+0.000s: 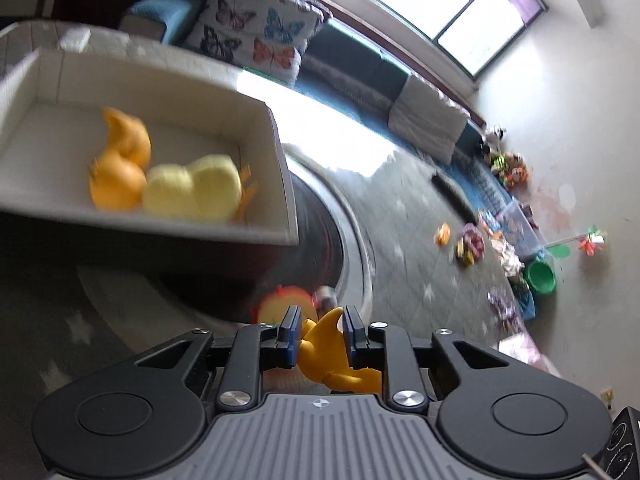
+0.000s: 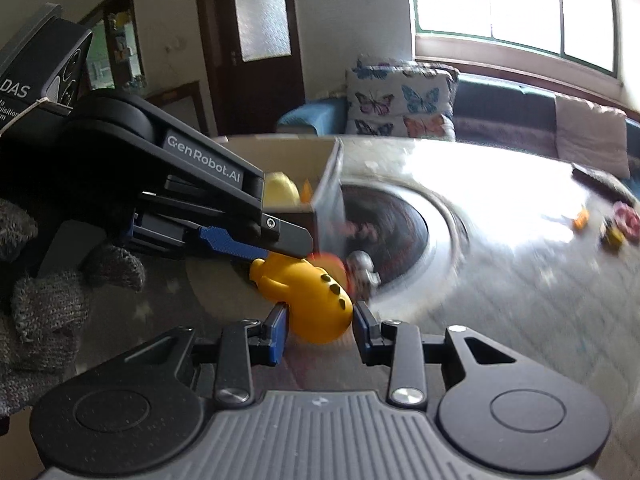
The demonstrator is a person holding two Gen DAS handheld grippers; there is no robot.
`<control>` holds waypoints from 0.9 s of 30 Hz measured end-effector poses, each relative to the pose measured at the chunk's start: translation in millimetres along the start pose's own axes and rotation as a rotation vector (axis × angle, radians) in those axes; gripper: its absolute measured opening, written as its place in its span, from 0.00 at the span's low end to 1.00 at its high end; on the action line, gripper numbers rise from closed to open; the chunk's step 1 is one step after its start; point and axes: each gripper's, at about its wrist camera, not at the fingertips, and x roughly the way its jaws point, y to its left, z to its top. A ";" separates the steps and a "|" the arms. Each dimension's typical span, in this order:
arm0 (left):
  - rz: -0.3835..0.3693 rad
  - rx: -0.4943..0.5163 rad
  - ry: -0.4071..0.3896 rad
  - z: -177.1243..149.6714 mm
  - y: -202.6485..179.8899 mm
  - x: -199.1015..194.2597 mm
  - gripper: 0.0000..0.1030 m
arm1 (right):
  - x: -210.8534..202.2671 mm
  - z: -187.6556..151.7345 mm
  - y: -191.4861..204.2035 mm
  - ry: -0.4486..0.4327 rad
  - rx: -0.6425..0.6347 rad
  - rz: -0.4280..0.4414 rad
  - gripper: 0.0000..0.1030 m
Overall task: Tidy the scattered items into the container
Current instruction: 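Lift the orange duck with both grippers and lower it into the white box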
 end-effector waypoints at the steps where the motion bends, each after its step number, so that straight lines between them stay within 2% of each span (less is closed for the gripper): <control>1: 0.003 -0.002 -0.013 6.0 1.2 -1.7 0.23 | 2.8 6.0 1.8 -0.011 -0.007 0.005 0.33; 6: 0.019 -0.031 -0.054 32.2 12.4 -0.4 0.23 | 23.5 35.1 8.4 -0.044 -0.048 0.026 0.33; 12: 0.038 -0.075 -0.092 60.7 28.2 5.1 0.23 | 51.9 59.2 12.9 -0.043 -0.113 0.034 0.33; 17: 0.042 -0.112 -0.084 63.9 41.3 17.2 0.23 | 68.1 65.9 15.8 -0.015 -0.154 0.031 0.33; 27: 0.059 -0.135 -0.055 59.0 50.1 29.8 0.22 | 76.3 68.0 12.3 -0.008 -0.145 0.024 0.33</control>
